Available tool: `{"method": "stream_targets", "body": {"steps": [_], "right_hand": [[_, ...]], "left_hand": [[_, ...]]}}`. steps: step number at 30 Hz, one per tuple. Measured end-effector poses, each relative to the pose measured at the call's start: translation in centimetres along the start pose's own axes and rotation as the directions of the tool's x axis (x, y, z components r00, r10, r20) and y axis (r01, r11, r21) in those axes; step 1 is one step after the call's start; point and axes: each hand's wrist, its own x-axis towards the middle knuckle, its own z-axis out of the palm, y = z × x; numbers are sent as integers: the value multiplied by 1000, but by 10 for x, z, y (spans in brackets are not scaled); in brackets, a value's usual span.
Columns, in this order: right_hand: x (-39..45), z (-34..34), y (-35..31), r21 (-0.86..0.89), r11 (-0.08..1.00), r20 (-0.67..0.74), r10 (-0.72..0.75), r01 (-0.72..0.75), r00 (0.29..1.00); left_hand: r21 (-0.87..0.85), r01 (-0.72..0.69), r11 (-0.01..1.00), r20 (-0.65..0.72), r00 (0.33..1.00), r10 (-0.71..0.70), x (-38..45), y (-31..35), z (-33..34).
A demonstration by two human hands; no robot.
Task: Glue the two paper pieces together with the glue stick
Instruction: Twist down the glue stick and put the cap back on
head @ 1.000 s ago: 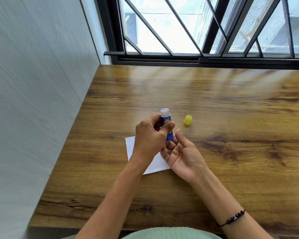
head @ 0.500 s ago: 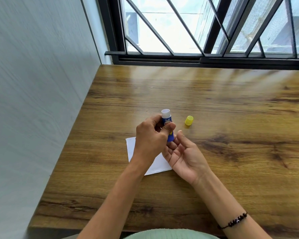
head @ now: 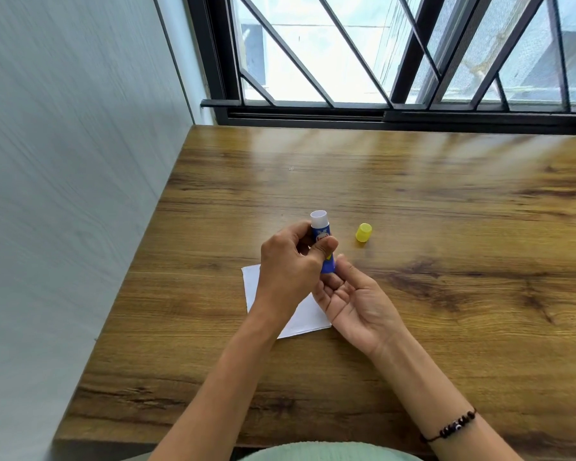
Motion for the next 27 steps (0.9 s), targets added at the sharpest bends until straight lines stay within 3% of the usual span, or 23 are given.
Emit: {"method": "stream_targets", "body": {"steps": [4, 11, 20, 27], "right_hand": [[-2, 2, 1, -27, 998, -33, 50, -51, 998], [0, -1, 1, -65, 989, -4, -133, 133, 991], [-1, 2, 2, -11, 999, -41, 45, -46, 998], [1, -1, 0, -38, 996, 1, -76, 76, 997]], "left_hand": [[-12, -9, 1000, 9, 1000, 9, -1, 2, -1], [-5, -14, 1000, -1, 1000, 14, 0, 0, 1], [-24, -13, 1000, 0, 1000, 13, 1, -2, -1], [-33, -22, 999, 25, 999, 23, 1, 0, -1]]}}
